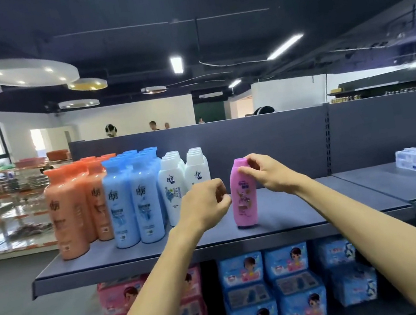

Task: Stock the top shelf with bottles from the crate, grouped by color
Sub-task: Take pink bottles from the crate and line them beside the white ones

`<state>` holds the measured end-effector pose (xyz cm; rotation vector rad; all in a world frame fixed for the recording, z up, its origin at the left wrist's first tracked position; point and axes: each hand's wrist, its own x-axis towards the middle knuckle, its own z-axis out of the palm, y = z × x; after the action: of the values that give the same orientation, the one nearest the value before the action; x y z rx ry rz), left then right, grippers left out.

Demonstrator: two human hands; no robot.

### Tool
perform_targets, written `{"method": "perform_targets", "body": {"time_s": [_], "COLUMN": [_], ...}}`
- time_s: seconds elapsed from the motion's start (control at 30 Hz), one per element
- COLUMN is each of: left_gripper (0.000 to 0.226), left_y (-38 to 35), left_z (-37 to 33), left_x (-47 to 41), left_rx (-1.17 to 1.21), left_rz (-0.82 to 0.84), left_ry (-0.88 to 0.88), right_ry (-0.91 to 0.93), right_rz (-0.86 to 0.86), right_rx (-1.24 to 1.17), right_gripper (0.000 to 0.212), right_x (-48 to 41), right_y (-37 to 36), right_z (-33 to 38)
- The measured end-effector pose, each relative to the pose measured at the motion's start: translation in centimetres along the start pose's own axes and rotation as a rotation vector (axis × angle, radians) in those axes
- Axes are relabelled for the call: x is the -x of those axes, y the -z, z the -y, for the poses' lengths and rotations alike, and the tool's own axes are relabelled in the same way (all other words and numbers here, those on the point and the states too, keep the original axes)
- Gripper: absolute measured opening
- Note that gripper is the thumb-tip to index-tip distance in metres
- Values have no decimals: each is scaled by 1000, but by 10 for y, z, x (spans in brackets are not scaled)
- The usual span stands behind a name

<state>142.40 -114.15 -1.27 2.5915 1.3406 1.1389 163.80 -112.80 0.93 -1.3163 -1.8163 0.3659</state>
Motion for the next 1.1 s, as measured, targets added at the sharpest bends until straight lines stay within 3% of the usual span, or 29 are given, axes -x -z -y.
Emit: {"method": "perform_targets", "body": {"time_s": [0.3,0.43,0.57,0.8,1.1], "left_gripper": [8,9,9,7,13], "left_y": [-13,-14,-13,-13,-37], "left_z": [5,8,14,30,51], "left_x": [-3,-5,-7,-11,-2], "left_rx": [20,23,38,24,-65], "left_rz": [31,32,43,39,12], "left_ry": [4,-9,-29,-70,-99], "right_ry": [-134,-169,-200,-331,-498], "right_rz": [67,8,-101,-353,-441], "right_rx": [-100,-123,37,480,548], "right_gripper": [25,31,35,70,70], "right_x": [-5,3,14,36,31], "right_y": [-11,-20,-37,-79,-107], "right_z": [-5,-9,-11,-2,7]}}
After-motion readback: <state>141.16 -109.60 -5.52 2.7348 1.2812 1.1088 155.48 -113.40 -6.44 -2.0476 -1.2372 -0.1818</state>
